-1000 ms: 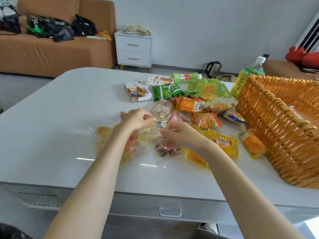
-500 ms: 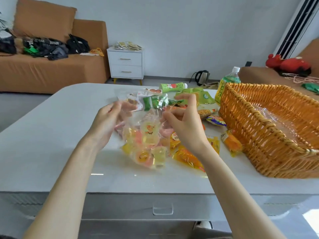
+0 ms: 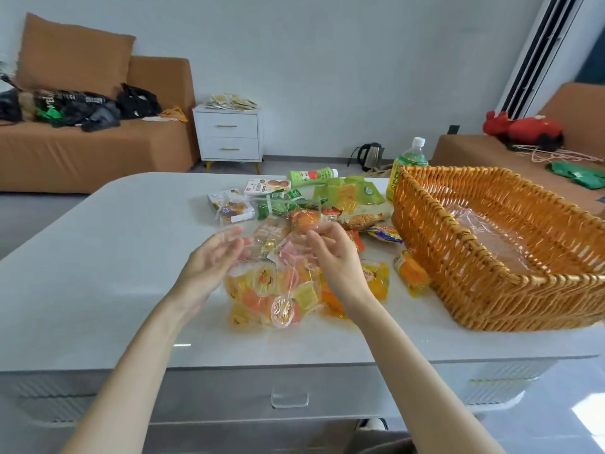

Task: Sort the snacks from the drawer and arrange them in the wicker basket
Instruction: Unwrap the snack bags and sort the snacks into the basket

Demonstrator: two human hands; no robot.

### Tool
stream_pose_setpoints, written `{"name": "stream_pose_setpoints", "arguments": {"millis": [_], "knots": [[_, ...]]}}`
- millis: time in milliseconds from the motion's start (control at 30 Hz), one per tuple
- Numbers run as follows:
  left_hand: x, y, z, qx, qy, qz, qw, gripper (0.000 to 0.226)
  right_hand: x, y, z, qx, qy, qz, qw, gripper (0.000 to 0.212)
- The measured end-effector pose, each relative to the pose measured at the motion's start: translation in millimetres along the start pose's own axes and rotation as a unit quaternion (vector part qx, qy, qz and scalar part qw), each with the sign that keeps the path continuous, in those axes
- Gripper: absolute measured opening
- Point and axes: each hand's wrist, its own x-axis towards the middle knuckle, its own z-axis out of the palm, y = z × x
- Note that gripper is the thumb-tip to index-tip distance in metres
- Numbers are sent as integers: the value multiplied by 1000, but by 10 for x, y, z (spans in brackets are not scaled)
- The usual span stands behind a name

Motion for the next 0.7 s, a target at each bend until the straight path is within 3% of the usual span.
{"name": "stream_pose_setpoints", "arguments": {"millis": [67, 267, 400, 467, 600, 700], "knots": [[-5, 0, 36, -39, 50, 15, 998, 48, 9, -2, -7, 20, 0, -5, 1000, 10], [-22, 162, 15, -50, 94, 94, 990, 31, 100, -57, -71, 14, 65, -99, 993, 17], [0, 36, 27, 17, 117, 92, 989, 21, 73, 32, -24, -2, 49, -1, 999, 22], [7, 11, 14, 25, 152, 94, 984, 14, 46, 32, 7, 0, 38, 4, 999, 22], [46, -51, -158, 62, 234, 110, 964, 5, -7, -7, 77, -5, 38, -20, 999, 20], [9, -111, -149, 26, 225, 52, 973, 33, -22, 16, 97, -36, 50, -20, 998, 20]]}}
